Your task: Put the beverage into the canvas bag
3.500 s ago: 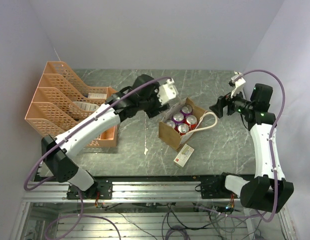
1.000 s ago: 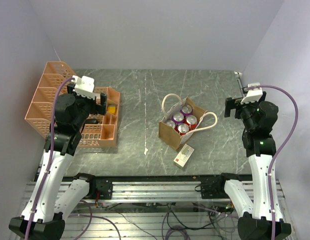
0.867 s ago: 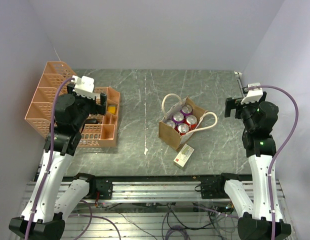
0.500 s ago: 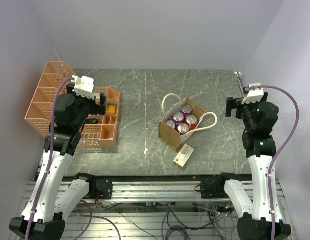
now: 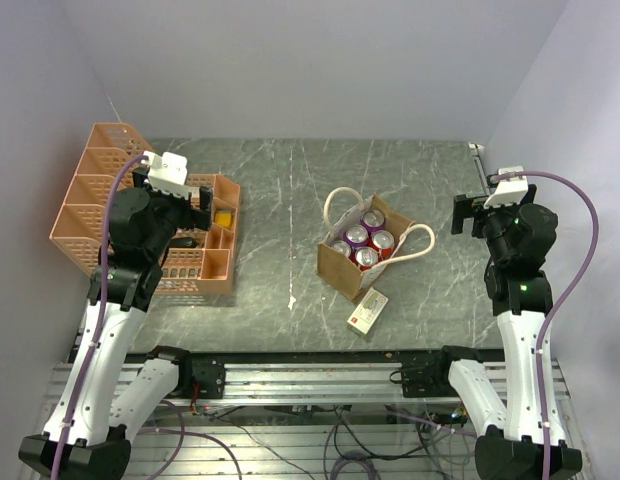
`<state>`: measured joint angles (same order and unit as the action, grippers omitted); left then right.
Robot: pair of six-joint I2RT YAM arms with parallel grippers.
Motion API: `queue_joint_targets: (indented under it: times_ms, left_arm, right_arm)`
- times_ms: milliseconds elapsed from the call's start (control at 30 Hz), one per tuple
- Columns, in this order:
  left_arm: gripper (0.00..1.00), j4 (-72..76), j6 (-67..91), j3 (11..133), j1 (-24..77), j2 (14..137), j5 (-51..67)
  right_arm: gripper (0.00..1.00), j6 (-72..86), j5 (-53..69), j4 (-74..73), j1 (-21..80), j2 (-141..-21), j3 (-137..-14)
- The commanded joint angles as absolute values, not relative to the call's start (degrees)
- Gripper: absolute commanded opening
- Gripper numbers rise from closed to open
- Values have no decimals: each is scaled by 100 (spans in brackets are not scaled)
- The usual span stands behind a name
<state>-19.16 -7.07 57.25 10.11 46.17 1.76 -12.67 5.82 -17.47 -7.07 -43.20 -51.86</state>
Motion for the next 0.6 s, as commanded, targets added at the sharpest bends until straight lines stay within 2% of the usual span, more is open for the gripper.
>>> queue_joint_targets:
  times_ms: [0,567]
  left_arm:
    - [99,-1805,-721,5804,932,4554,218]
    - [99,-1805,-721,5751,918,4516,245]
  right_arm:
    - [100,-1266,524,-1705,-729,-4237,-5150]
    - [100,-1283,551,-1695,-729,-4234,-5150]
